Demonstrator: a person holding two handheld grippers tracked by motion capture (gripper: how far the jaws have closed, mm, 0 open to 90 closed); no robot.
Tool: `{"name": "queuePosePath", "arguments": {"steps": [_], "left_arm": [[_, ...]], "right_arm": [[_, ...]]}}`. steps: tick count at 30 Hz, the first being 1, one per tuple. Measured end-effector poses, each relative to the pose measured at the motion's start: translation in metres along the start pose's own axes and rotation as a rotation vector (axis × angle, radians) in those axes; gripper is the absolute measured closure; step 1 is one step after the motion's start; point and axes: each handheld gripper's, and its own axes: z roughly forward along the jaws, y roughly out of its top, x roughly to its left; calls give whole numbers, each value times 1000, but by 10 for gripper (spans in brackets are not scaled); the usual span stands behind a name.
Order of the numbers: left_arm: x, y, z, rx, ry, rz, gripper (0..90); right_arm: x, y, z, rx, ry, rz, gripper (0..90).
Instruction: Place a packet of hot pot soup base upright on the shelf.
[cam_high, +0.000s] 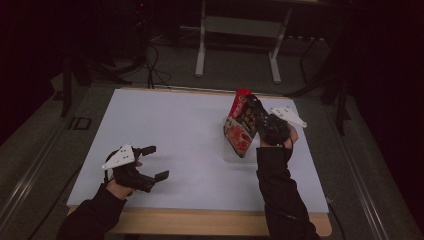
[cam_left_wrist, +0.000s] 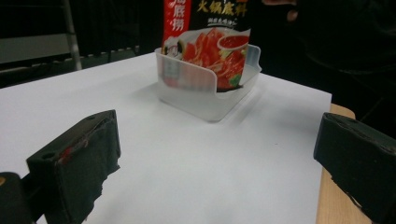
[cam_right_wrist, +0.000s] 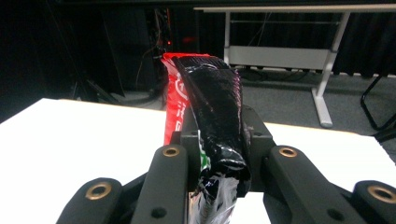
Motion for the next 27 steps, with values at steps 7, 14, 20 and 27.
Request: {"name": "queuePosePath", "arguments": {"steps": [7,14,20,27], "left_arm": [[0,-1,-1,1,2,4,12],[1,-2,-1,2,3,-9,12],[2,-3,0,8,1,-13,12],[2,-4,1,16,-4,-9,12]], "right_arm": [[0,-13,10,54,11,4,750],[-5,-19,9,79,15,9,737],[-8,-13,8,96,59,18,600],[-4,10,-7,1,123,-68,329]]}}
